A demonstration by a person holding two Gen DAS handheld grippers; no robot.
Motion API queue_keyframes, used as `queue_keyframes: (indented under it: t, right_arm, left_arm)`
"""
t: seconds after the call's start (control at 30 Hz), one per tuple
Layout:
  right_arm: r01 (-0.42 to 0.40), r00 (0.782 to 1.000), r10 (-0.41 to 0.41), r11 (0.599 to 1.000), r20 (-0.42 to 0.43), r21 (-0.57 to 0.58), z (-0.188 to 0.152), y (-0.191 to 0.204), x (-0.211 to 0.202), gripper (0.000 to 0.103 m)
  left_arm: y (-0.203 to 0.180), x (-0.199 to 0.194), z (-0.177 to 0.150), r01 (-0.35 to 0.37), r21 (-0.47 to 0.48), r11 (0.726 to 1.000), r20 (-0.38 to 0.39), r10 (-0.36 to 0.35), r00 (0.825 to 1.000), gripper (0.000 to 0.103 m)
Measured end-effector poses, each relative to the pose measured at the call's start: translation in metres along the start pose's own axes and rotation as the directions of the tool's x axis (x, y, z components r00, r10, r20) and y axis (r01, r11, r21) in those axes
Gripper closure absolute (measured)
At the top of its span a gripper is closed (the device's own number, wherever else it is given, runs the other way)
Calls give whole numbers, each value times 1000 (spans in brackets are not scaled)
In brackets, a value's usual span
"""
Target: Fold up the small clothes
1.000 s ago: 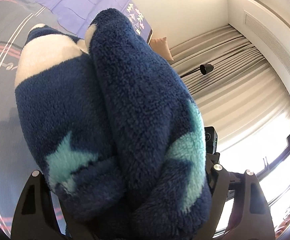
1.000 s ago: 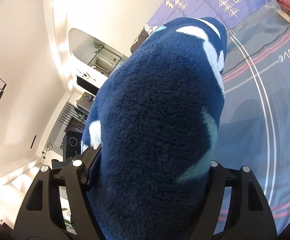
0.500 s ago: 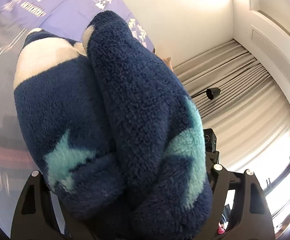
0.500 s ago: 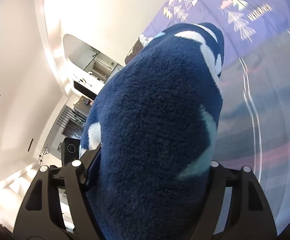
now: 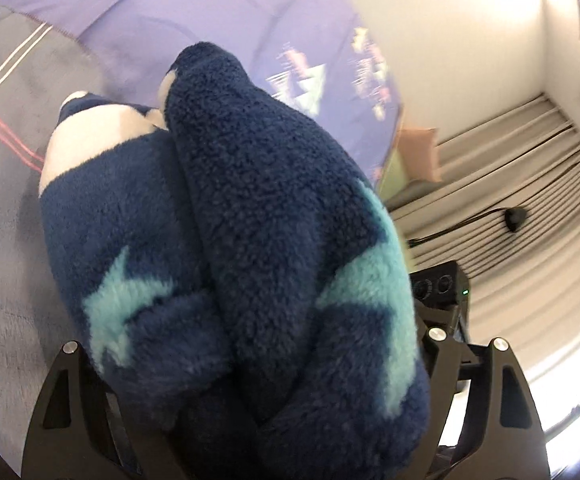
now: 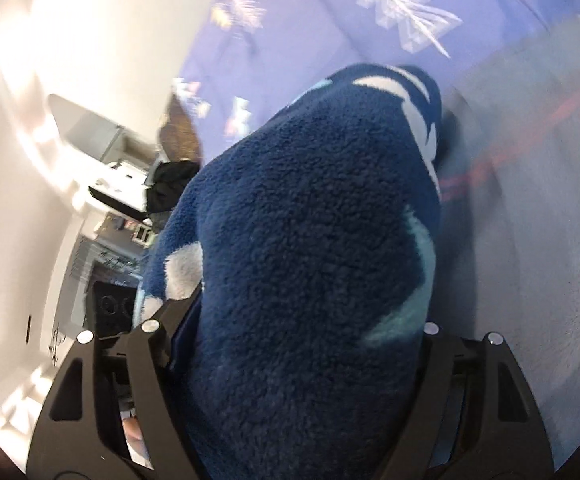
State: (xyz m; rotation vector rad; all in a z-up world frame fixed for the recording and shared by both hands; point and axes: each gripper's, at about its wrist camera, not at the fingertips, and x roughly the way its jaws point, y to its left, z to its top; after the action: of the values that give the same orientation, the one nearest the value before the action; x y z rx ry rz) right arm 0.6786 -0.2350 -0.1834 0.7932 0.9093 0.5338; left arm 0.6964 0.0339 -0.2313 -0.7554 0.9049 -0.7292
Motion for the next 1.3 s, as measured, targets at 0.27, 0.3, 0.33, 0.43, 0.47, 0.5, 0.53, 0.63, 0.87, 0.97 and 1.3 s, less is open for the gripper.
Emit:
queue_keyframes:
  t: [0.27, 0.3, 0.33, 0.43, 0.47, 0.5, 0.53, 0.63, 0.87, 0.97, 1.3]
  right_arm:
    - [-13, 999, 12, 1000, 33, 27, -13, -3, -14, 21]
    - [12, 999, -13, 1000, 35, 28, -11, -3, -14, 21]
    - [38, 999, -39, 999, 36, 22, -10, -1, -13, 20]
    - [159, 985, -157, 987, 65, -13, -12, 18, -23, 17]
    - [191, 980, -189, 981, 71, -22, -13, 23, -24, 16]
    - [223, 973, -220, 974, 74, -33, -14, 28, -26, 16]
    - [243, 968, -239, 969, 77, -36, -15, 30, -27, 16]
    - [275, 958, -273, 961, 87, -8, -13, 26, -33, 14]
    - [212, 941, -219, 976, 258, 54, -10, 52, -95, 12]
    - [154, 935, -125, 986, 332, -62, -17, 85, -118, 44]
    - [414, 874, -318, 883, 367, -221, -55, 84, -36, 91]
  left_arm:
    - [45, -38, -31, 70, -21, 997, 42, -69, 997, 18]
    - [40, -42, -32, 40, -18, 999, 54, -39, 998, 18]
    - [33, -50, -37, -41, 15, 999, 80, 40, 996, 18]
    - [20, -62, -44, -169, 77, 983, 119, 159, 980, 18]
    - [16, -64, -45, -186, 79, 979, 121, 175, 977, 18]
    - [21, -70, -45, -194, 78, 978, 118, 184, 976, 18]
    - [24, -75, -44, -192, 76, 979, 124, 182, 976, 16]
    - [19, -99, -42, -142, 9, 990, 174, 138, 975, 14]
    - [-87, -166, -37, -130, 52, 990, 413, 97, 906, 14]
    - [-151, -148, -41, -223, 243, 944, 457, 91, 885, 22]
    - [-95, -36, -58, -357, 319, 878, 304, 262, 916, 92]
